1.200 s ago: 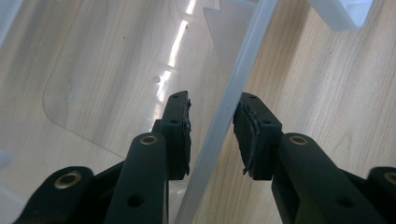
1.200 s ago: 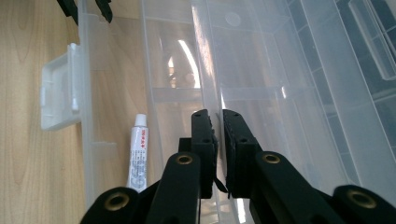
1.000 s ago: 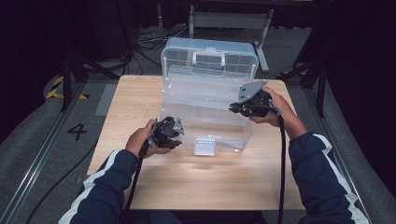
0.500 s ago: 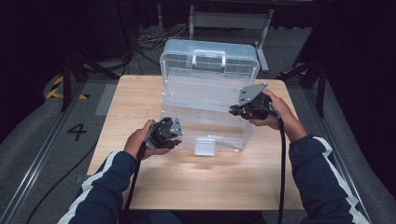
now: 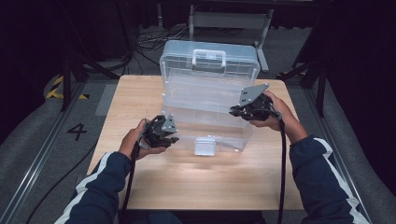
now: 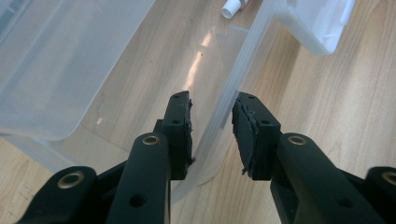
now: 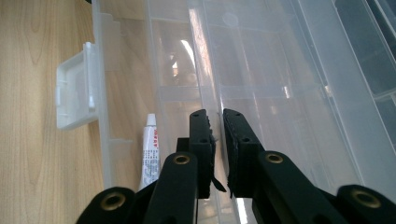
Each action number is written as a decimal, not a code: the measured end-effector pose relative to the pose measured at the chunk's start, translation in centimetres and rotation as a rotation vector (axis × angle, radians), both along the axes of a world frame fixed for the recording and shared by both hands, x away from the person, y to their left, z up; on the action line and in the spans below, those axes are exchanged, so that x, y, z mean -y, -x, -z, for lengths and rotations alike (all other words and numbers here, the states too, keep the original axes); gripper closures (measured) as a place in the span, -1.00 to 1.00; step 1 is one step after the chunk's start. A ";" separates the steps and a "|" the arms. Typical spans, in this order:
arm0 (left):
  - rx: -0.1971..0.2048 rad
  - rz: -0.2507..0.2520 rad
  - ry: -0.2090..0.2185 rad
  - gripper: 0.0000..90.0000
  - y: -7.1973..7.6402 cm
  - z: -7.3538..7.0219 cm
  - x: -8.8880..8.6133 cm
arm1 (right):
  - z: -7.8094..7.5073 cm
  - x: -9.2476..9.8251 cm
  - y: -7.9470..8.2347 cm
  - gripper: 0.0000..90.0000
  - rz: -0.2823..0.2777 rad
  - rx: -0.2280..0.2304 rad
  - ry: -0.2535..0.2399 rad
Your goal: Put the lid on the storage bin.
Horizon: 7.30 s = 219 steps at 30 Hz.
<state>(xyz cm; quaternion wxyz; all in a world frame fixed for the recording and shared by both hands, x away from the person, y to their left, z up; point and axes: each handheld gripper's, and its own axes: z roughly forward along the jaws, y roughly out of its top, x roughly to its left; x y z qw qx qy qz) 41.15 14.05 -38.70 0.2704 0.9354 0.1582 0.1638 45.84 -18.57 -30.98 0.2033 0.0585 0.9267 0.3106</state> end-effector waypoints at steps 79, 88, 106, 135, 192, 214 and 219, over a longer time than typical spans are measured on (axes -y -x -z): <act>0.149 -0.296 0.491 1.00 -8.7 -9.3 -5.1 | 1.1 0.3 1.2 0.83 -0.013 0.008 -0.006; 0.142 -0.294 0.505 1.00 -8.4 -9.3 -5.5 | 1.1 0.2 1.4 0.80 0.001 0.013 0.005; 0.128 -0.269 0.515 1.00 -7.3 -8.8 -6.1 | 1.3 0.5 1.9 0.76 0.028 0.012 0.019; 0.104 -0.225 0.535 1.00 -5.5 -7.6 -6.7 | 1.7 2.3 3.0 0.71 0.064 0.003 -0.005; 0.064 -0.132 0.430 1.00 -1.5 -3.3 -7.1 | 5.5 10.8 4.0 0.53 0.337 -0.044 -0.219; 0.031 -0.113 0.379 1.00 -0.4 -1.4 -7.3 | 7.5 10.6 4.4 0.43 0.341 -0.076 -0.222; 0.027 -0.112 0.365 1.00 -0.2 -1.1 -7.3 | 7.7 10.6 4.5 0.42 0.344 -0.083 -0.231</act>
